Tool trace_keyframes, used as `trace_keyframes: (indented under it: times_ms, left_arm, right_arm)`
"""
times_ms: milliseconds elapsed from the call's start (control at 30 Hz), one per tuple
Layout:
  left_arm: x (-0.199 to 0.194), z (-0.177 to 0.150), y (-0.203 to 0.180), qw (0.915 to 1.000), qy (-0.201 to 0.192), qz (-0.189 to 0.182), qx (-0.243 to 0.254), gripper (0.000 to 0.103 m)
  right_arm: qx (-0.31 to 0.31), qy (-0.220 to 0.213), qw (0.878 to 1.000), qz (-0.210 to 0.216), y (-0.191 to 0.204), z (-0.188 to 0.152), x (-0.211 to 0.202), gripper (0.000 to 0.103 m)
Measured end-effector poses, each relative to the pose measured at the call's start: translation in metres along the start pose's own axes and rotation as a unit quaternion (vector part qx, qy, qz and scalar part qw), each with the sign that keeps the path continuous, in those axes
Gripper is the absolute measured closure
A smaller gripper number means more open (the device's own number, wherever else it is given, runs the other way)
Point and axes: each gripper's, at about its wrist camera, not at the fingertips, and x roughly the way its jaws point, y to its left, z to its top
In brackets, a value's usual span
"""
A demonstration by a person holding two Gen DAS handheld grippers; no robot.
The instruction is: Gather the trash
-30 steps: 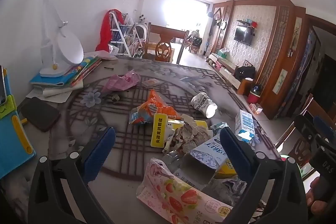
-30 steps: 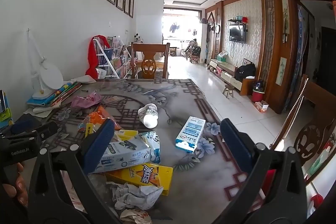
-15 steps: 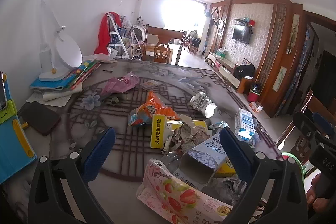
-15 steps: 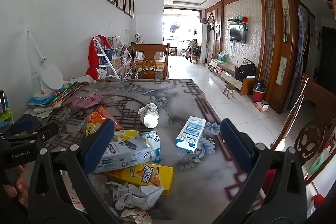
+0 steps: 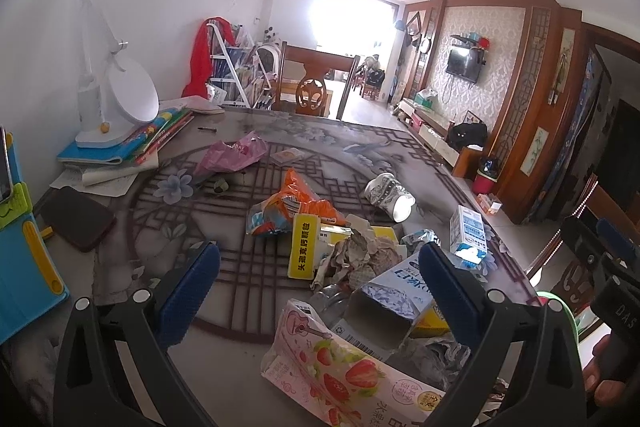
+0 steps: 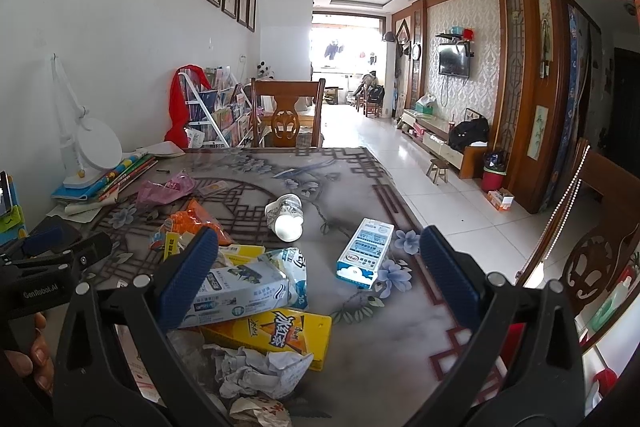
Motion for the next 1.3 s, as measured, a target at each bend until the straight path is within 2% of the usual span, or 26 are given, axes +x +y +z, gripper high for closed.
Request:
trace_keyframes:
  times_ms: [1300]
  left_arm:
    - [0.0035, -0.0041, -0.0001, 0.9999, 0.01, -0.002, -0.003, 0.008]
  right_arm:
    - [0.006, 0.013, 1.0, 0.005, -0.0005, -0.0064, 0.0044, 0.004]
